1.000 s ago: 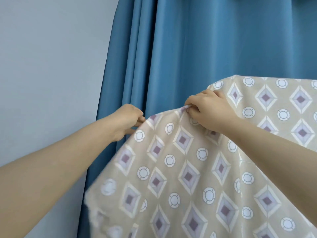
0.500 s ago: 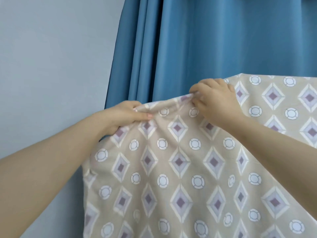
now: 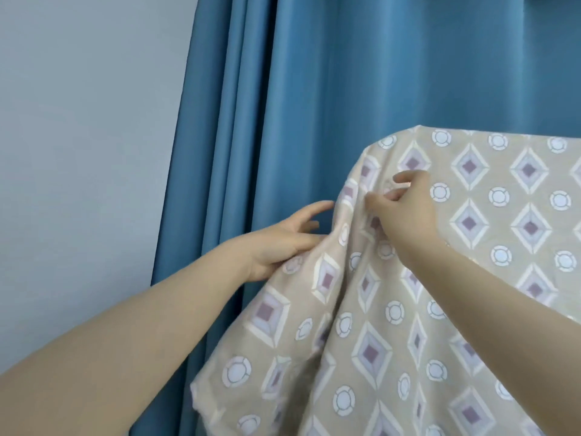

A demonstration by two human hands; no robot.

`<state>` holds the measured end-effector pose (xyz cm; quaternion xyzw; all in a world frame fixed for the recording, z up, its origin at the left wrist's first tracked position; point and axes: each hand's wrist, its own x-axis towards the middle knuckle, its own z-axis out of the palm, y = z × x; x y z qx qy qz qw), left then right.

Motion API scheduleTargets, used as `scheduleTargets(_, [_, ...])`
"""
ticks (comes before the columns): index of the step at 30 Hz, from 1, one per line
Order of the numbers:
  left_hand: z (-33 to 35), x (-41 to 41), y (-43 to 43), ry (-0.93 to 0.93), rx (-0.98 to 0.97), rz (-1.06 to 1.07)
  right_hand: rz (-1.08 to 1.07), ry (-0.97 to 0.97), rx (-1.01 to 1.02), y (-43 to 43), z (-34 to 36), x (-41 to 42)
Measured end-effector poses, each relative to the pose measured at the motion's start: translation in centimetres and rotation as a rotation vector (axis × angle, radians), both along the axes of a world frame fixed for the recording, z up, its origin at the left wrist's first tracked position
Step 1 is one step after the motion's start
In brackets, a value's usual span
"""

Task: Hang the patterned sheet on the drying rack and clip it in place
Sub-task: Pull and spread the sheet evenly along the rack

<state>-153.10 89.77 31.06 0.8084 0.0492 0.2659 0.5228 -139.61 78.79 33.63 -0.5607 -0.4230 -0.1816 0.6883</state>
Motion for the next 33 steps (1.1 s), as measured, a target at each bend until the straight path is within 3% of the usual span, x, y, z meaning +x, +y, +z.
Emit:
scheduleTargets(5, [-0.5,3.6,-2.4,-0.040,-0.130,0.010,0.048,0.004,-0.063,-1.0,-1.1,0.8])
scheduleTargets(8, [-0.6,4.1,-2.3,-0.055,-0.106,0.027,0.051,-0.039,-0.066,-2.0,-1.3,0.9])
scheduleTargets(15, [-0.8,2.4,-1.0,-0.264,-0.176,0.092,-0.002,-0.082,-0.124,-3.0,-3.1,0.4])
scheduleTargets(19, [-0.5,1.3,-1.4,-0.258,0.089,0.257,-0.049,-0.154,-0.353,-2.1,-4.0,0.0])
scheduleTargets(23, [-0.9,0.5,-1.7,-0.387,0.279,0.356,-0.035,-0.183,-0.317,-1.8,-3.7,-0.4])
scheduleTargets(26, [-1.8,0.1,-2.1,-0.330,0.448,0.285,0.014,-0.176,-0.281,-1.8,-3.6,-0.9])
scheduleTargets(30, [-2.6,-0.9,-1.7,-0.212,0.391,0.260,0.263,-0.047,-0.195,-2.6,-3.6,-2.5])
scheduleTargets(33, [-3.3,-2.3,-1.1,-0.183,0.288,0.166,0.311,-0.155,-0.338,-3.2,-4.1,-3.1])
